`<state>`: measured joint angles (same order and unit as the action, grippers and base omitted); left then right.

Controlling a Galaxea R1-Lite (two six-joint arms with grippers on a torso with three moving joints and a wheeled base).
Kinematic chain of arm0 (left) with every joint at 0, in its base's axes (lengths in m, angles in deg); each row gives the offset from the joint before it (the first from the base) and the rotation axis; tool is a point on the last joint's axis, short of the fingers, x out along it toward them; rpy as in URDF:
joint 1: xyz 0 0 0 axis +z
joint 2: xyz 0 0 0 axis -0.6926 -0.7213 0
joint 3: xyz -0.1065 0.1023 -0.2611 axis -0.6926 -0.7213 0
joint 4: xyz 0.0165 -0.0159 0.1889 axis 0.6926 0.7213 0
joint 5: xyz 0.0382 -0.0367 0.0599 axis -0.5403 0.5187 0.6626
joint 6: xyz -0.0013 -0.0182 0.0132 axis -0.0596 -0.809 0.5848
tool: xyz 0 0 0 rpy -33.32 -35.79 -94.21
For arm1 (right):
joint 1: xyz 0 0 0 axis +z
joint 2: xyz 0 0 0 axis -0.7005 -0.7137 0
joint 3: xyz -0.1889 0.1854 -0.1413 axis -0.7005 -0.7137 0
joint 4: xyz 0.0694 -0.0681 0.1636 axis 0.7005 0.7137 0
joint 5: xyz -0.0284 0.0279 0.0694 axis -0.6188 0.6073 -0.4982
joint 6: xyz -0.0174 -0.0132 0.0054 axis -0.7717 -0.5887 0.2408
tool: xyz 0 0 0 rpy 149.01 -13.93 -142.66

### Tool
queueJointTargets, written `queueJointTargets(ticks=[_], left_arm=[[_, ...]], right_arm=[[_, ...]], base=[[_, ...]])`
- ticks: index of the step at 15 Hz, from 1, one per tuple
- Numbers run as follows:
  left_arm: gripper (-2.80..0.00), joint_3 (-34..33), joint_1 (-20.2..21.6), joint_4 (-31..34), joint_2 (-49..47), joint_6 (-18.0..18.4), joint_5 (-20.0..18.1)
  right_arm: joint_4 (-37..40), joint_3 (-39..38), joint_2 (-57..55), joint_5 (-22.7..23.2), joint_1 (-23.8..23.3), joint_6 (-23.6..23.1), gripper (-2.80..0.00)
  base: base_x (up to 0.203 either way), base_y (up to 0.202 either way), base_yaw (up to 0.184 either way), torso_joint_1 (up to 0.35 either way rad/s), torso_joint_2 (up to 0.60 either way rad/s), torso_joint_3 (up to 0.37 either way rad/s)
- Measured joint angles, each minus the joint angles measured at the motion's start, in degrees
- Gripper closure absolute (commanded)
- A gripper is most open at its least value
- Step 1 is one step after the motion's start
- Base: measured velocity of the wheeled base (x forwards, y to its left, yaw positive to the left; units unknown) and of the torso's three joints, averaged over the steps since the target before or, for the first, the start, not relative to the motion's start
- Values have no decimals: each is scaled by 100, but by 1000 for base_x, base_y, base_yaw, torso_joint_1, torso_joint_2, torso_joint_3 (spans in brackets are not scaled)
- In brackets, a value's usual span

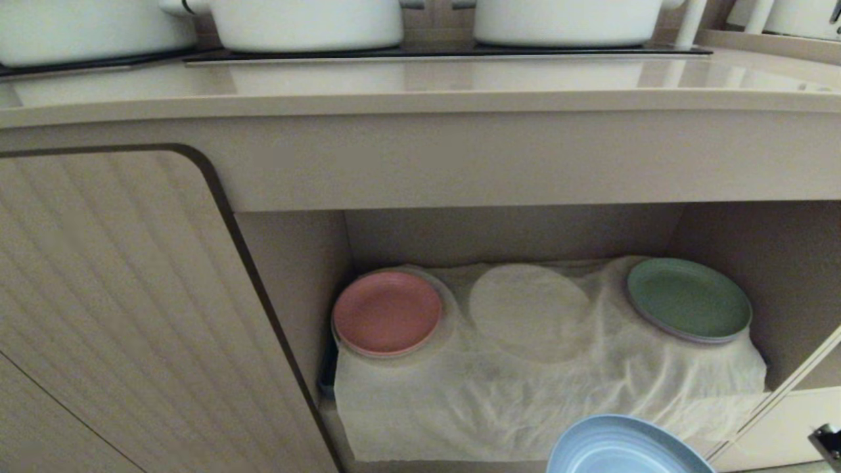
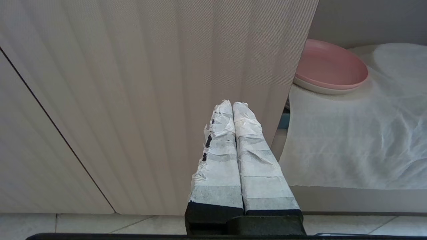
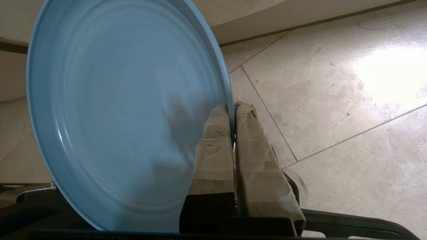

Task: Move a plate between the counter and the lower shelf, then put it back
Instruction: Put the plate

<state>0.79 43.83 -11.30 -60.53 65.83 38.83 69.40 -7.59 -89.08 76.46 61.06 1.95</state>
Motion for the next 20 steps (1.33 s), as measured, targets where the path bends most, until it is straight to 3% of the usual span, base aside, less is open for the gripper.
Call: queueJointTargets(ticks=[7, 11, 20], left_arm=[[0, 0, 0, 0, 0, 1, 1], [0, 0, 0, -6, 0, -2, 0], [0, 0, 0, 0, 0, -3, 0]], right_arm=[[-64, -22, 7, 5, 9, 0, 0], [-69, -22, 9, 2, 9, -1, 0], [-86, -9, 7, -5, 7, -1, 0]], base=[[0, 0, 0, 0, 0, 0], [0, 0, 0, 44, -215, -236], [0, 0, 0, 182, -494, -291]])
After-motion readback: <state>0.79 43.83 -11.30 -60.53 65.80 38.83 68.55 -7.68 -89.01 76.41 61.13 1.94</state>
